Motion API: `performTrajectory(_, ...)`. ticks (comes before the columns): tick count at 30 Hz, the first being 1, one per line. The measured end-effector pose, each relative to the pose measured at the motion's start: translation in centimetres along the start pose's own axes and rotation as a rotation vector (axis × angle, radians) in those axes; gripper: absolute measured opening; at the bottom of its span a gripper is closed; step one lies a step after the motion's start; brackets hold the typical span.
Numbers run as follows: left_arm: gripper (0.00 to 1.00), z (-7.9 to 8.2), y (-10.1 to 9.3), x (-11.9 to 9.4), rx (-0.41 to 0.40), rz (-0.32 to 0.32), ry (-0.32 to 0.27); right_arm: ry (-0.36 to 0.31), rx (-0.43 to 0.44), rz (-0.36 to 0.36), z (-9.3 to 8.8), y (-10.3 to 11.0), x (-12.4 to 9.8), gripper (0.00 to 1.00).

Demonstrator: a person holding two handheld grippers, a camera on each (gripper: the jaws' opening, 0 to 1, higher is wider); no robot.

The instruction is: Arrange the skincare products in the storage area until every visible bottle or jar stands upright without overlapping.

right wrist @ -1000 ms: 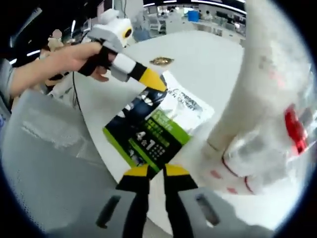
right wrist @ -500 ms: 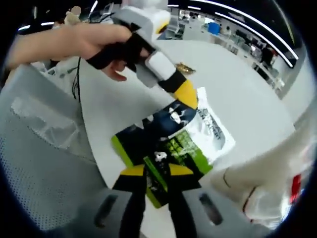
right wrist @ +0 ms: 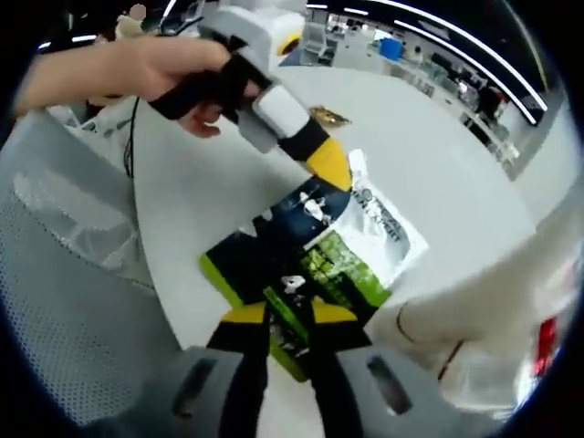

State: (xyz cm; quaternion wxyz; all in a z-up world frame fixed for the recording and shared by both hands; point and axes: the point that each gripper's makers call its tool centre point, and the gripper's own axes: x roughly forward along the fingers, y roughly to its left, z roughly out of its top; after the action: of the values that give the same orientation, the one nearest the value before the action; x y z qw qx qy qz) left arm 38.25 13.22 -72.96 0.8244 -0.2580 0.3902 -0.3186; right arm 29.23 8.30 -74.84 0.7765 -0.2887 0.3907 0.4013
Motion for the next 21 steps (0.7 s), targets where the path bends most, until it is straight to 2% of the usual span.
performTrajectory(8, 0.00, 0.03, -0.38, 0.40, 0.046, -0.002, 0.009, 0.005, -0.010, -0.003, -0.10, 0.22, -0.08, 0.16)
performTrajectory(10, 0.00, -0.10, -0.51, 0.61, 0.089, 0.005, 0.024, 0.006, 0.001, 0.001, -0.29, 0.11, -0.17, 0.16)
performTrajectory(15, 0.00, -0.14, -0.61, 0.76, 0.120, -0.011, 0.019, 0.003, 0.031, 0.010, -0.42, 0.06, -0.21, 0.17)
performTrajectory(19, 0.07, -0.50, -0.64, 0.95, 0.197, 0.003, 0.035, 0.005, 0.048, 0.017, -0.45, 0.08, -0.20, 0.17)
performTrajectory(21, 0.09, -0.50, -0.87, 0.80, 0.208, 0.006, 0.038, 0.004, 0.044, 0.016, -0.44, 0.12, -0.22, 0.17)
